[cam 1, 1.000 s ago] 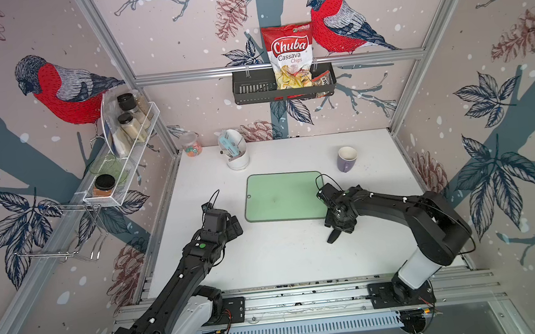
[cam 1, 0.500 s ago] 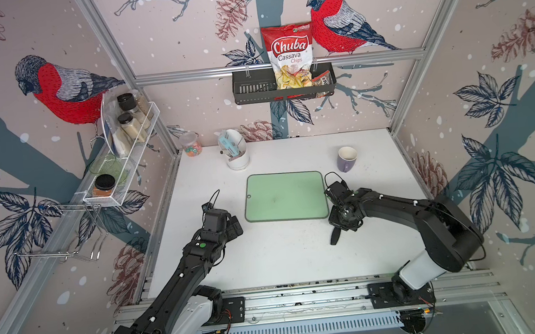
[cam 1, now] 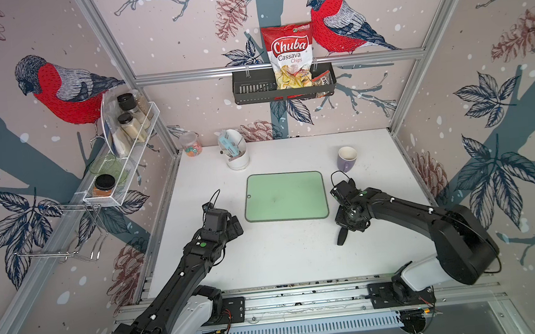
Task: Align the knife with the edge of the cutting board
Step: Pick up the knife at the center of the board, then place the knife on the work surface.
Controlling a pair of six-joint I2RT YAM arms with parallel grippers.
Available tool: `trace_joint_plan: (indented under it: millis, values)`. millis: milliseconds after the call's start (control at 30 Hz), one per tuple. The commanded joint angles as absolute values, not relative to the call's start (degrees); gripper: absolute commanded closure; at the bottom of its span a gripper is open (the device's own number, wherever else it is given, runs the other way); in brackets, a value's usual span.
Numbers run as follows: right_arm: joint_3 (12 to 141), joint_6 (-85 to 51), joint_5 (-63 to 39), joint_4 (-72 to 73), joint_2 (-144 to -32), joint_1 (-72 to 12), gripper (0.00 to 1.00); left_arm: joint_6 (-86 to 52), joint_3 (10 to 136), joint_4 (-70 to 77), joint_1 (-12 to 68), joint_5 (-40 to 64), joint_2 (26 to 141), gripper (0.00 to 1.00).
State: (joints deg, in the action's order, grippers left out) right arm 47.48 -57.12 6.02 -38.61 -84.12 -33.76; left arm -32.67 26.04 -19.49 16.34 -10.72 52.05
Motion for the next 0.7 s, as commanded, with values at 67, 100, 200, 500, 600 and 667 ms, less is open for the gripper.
trace_joint_plan:
  millis: [67,100,200,500,600,667]
  values:
    - [47.0,-57.2,5.9,-40.0,-83.2,-32.9,1.0,-32.7,25.9,-18.1,16.4,-11.2,51.6,0.04]
    - [47.1,-57.2,5.9,-40.2,-83.1,-32.8,1.0,-32.7,25.9,-18.1,16.4,-11.2,51.6,0.05]
    - [47.2,-57.1,6.5,-40.9,-82.7,-32.6,1.0,-32.7,25.9,-18.2,16.4,-11.2,51.5,0.04]
    - [47.5,-57.5,8.6,-42.8,-79.8,-32.9,1.0,-32.8,25.8,-18.1,16.4,-11.2,51.3,0.05]
    - [48.1,-58.0,9.9,-43.7,-79.0,-33.9,1.0,-32.9,25.8,-18.1,16.4,-11.2,51.3,0.05]
    - [49.4,-58.4,12.0,-45.1,-78.7,-35.6,1.0,-32.8,25.7,-18.1,16.4,-11.2,51.3,0.05]
